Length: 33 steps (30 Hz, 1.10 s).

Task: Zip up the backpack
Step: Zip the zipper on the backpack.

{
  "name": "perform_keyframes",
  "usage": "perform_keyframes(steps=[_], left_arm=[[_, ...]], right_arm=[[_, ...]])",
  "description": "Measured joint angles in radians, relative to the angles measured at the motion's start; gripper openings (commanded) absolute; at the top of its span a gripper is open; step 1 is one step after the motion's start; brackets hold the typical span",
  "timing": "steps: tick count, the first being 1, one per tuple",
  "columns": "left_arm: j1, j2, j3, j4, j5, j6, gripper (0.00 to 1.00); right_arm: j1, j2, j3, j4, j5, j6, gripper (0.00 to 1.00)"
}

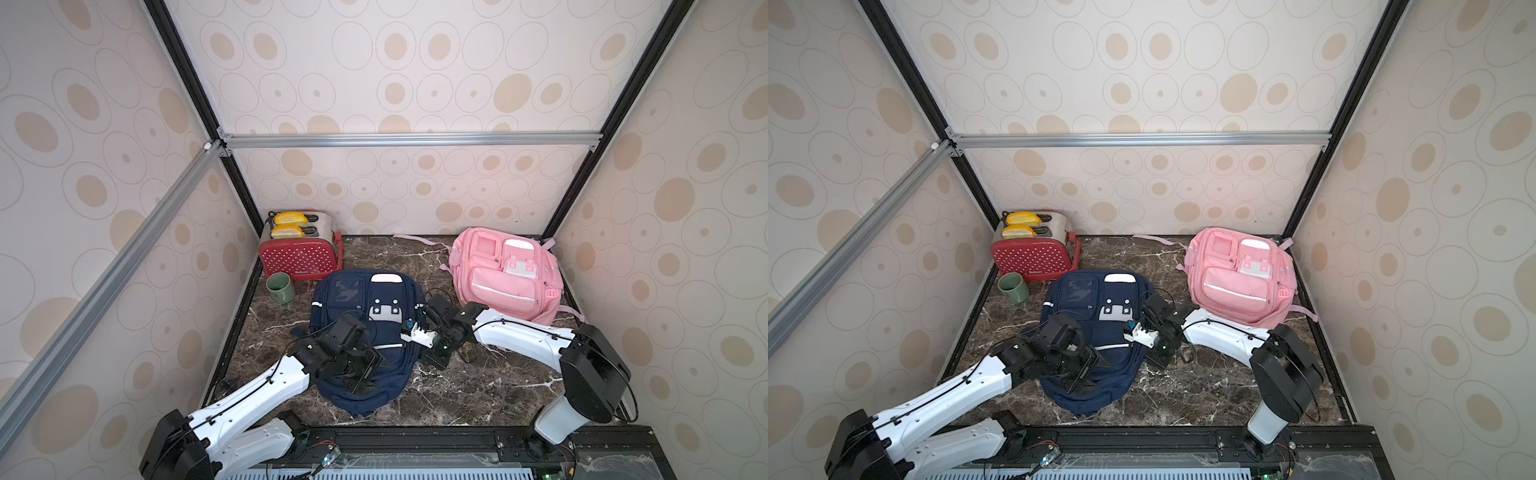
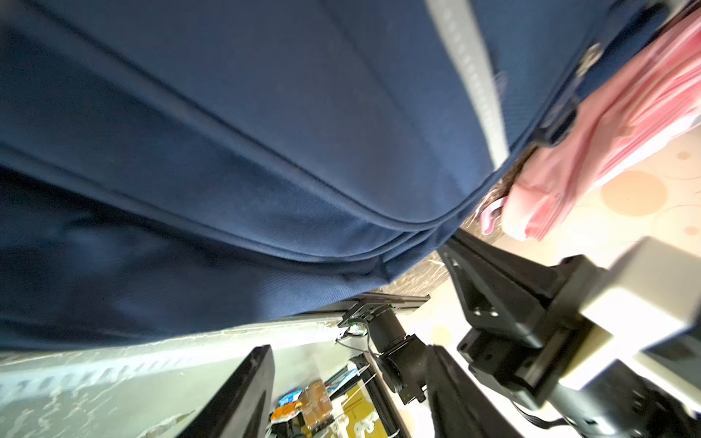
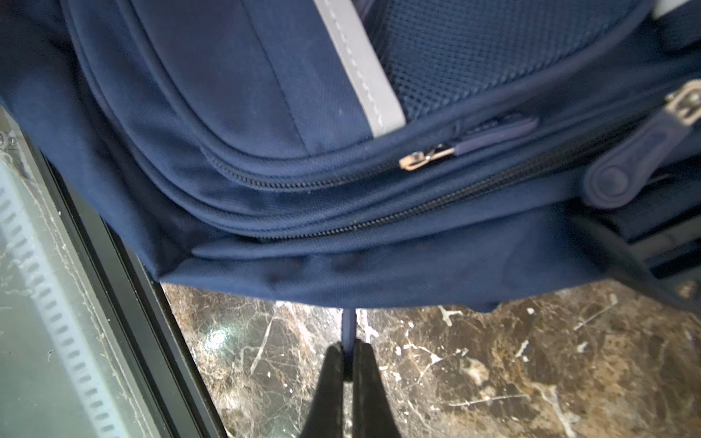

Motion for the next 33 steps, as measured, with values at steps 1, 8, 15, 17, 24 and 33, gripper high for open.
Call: perform_keyframes(steps=[1,8,15,17,24,33], left_arm=[[-0.003,-0.002,0.000,-0.001,0.004,-0.006,0.66],[-0.005,-0.124,-0.013,-0.012,0.014,-0.087,0.61],[-0.011,-0.073,-0.014,-0.011,0.009,-0.119,0.56],[-0.017,-0.038,-0.009,-0.008,0.006,-0.123,0.59],[-0.042,-0.014,-0.006,0.033,-0.013,-0.190,0.61],[-0.049,0.057,-0.005,0.092,-0.028,-0.243,0.55]], right_arm=[[0.000,-0.001,0.000,0.000,0.000,0.000,0.00],[0.001,-0.002,0.000,0.003,0.001,0.000,0.00],[0.001,-0.002,0.000,0.002,0.004,0.000,0.00],[0.001,-0.002,0.000,0.002,0.008,0.000,0.00],[0.002,-0.002,-0.002,0.003,0.016,0.000,0.00],[0.002,-0.002,-0.006,0.003,0.022,0.000,0.00]])
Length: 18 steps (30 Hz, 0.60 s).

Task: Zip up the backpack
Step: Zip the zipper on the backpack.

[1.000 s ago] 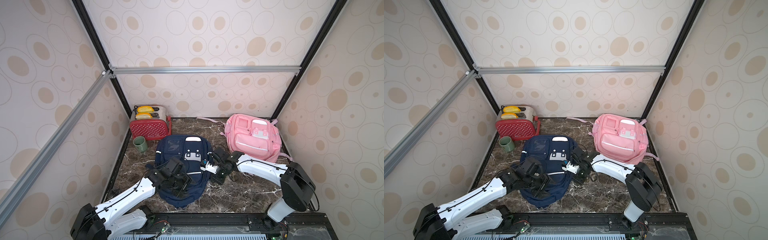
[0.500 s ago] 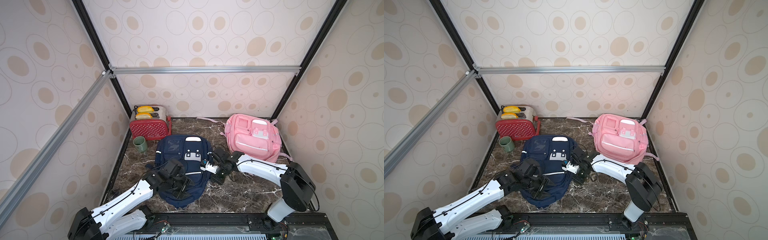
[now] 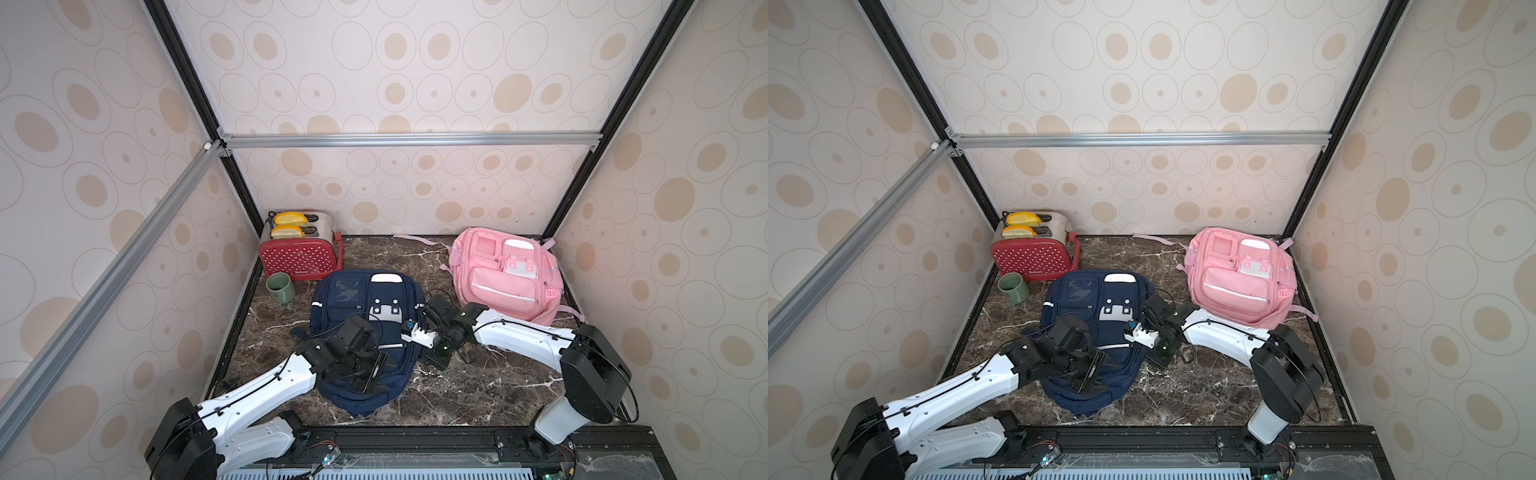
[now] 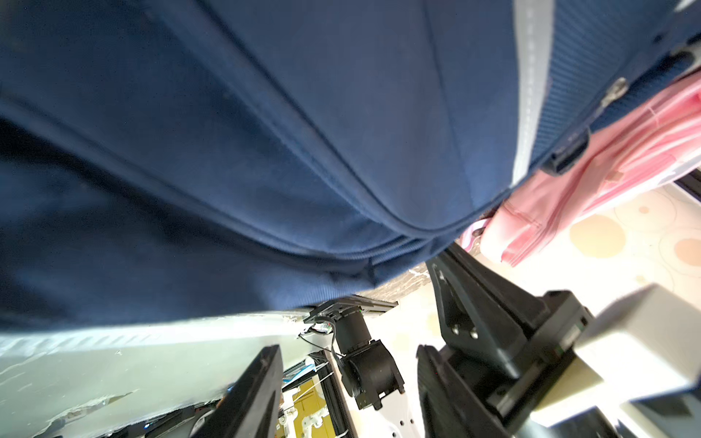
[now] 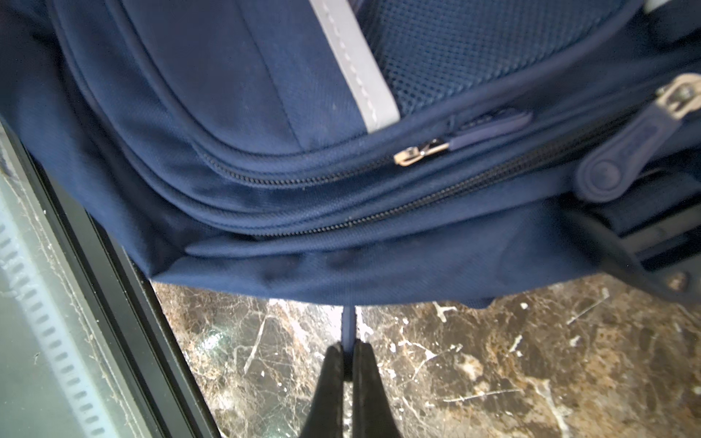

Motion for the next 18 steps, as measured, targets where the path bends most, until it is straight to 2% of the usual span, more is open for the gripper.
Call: perform_keyframes(steps=[11,14,18], left_arm=[[-0.007,0.074,0.001,0.011,0.005,-0.016,0.56],[-0.008,0.103,0.001,0.015,0.012,-0.013,0.51],[-0.010,0.128,0.001,0.015,0.016,0.000,0.32]], right_arm=[[0.000,0.000,-0.004,0.002,0.001,0.000,0.00],[0.000,0.000,-0.004,0.001,0.002,0.000,0.00],[0.000,0.000,-0.004,0.000,0.006,0.000,0.00]])
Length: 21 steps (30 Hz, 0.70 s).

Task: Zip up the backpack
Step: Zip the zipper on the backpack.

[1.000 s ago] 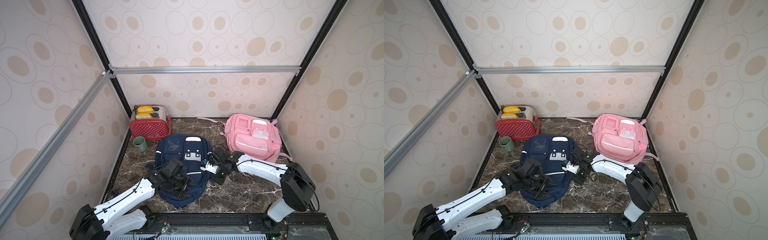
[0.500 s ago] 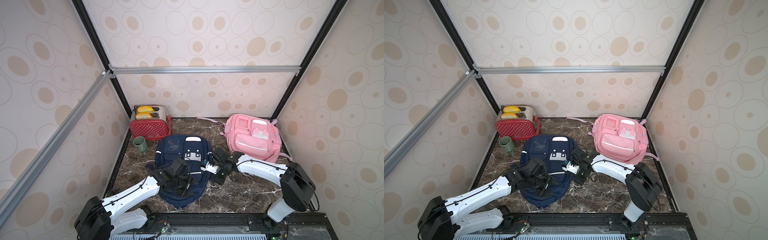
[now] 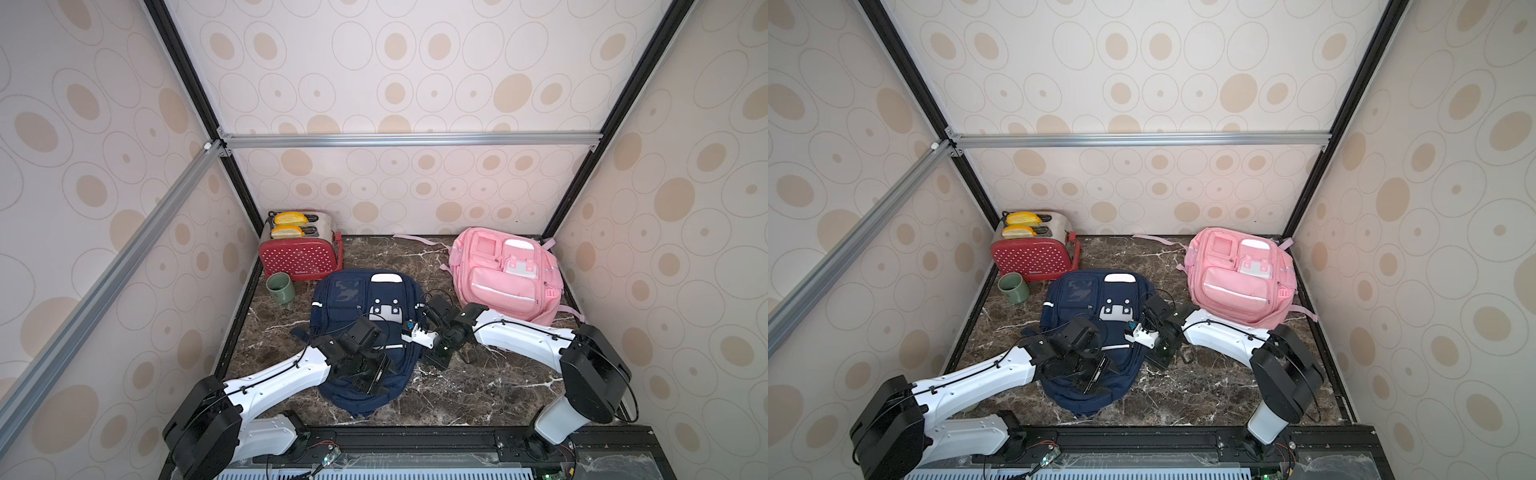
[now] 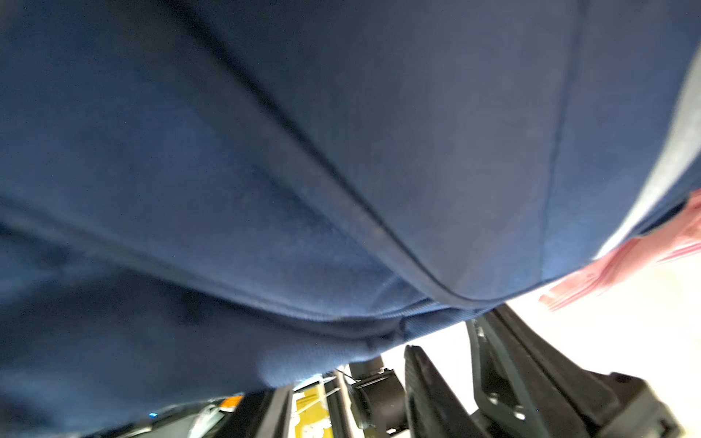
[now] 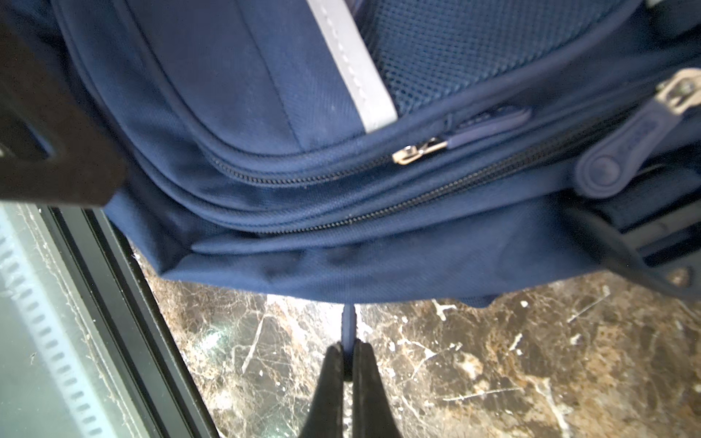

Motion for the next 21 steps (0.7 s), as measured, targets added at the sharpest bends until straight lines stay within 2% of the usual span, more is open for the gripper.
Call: perform_keyframes(steps=[3,7,13,21], left_arm=[[0.000,0.024,0.000,0.006,0.001,0.010,0.22],[0.000,0.042,0.000,0.016,-0.005,0.028,0.00],[-0.001,0.007,-0.021,0.025,-0.017,0.029,0.00],[-0.001,-0.175,-0.088,-0.014,-0.067,-0.001,0.00]], right_arm=[[0.000,0.000,-0.001,0.000,0.005,0.000,0.00],[0.000,-0.004,-0.010,0.000,0.005,0.000,0.00],[0.000,-0.017,-0.025,0.003,0.013,-0.003,0.00],[0.012,-0.027,-0.052,0.004,0.043,-0.023,0.00]])
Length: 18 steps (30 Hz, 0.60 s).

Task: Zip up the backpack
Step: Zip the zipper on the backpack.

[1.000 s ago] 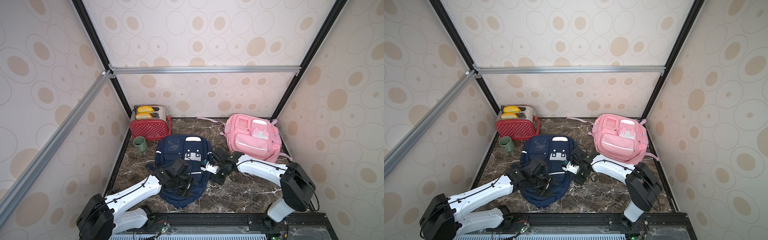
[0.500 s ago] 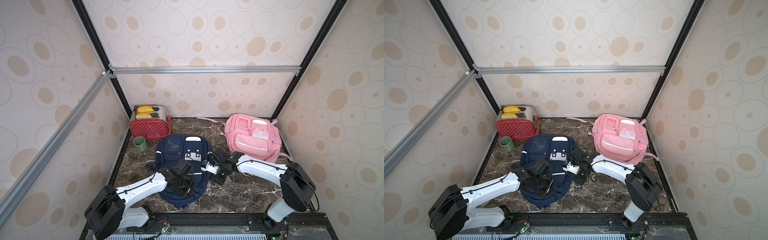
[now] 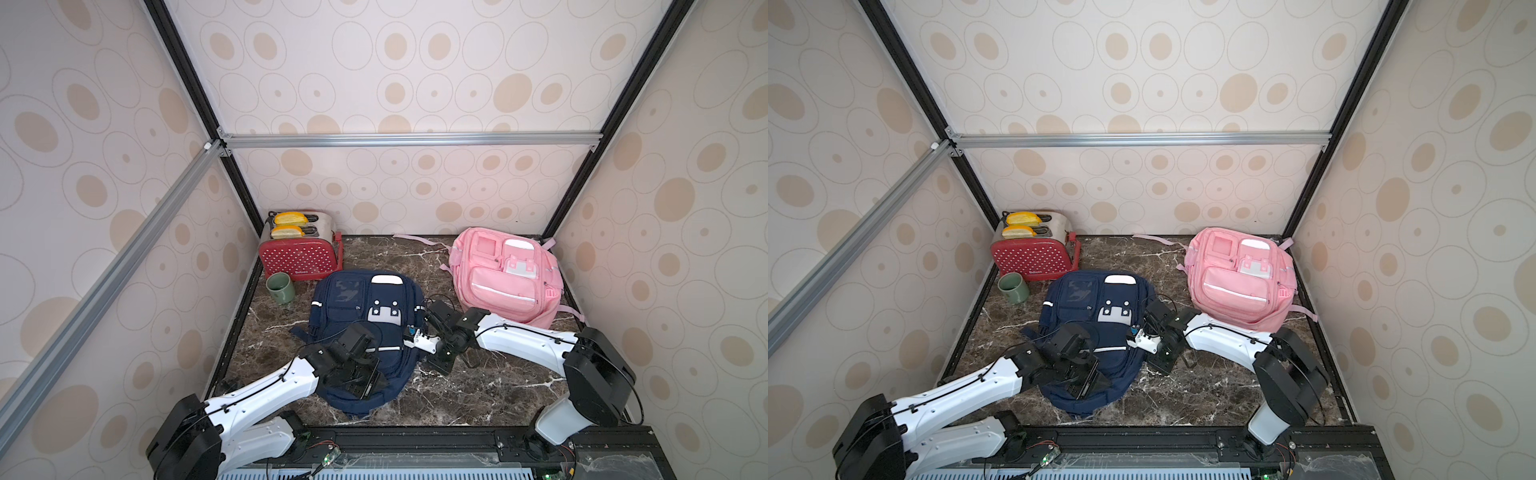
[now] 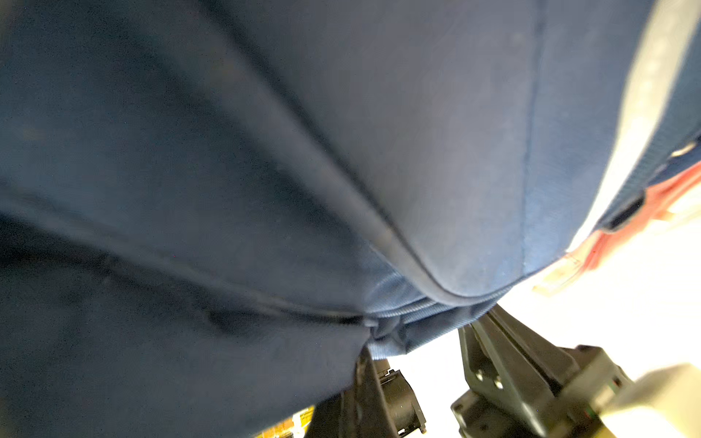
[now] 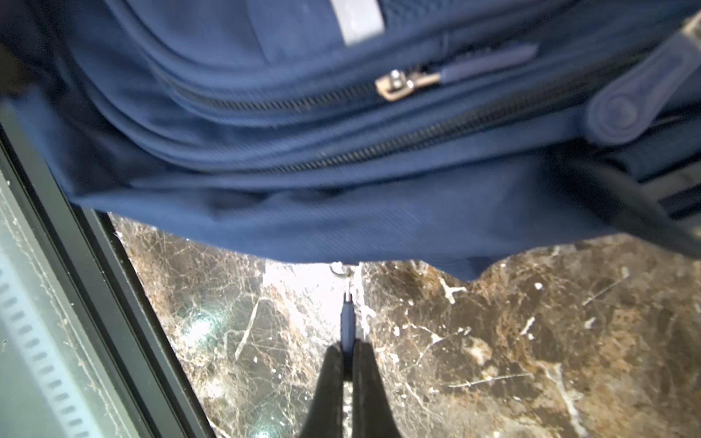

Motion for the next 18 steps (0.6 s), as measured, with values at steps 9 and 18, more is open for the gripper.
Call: perform_keyframes(steps=[9,18], left_arm=[[0.000,-0.040,-0.019,0.008,-0.008,-0.010,0.00],[0.010,-0.043,-0.026,0.069,0.048,0.014,0.00]], right_arm=[[0.000,0.000,0.000,0.009,0.036,-0.019,0.00],[-0.034,0.008,0.004,0.030,0.106,-0.044,0.00]])
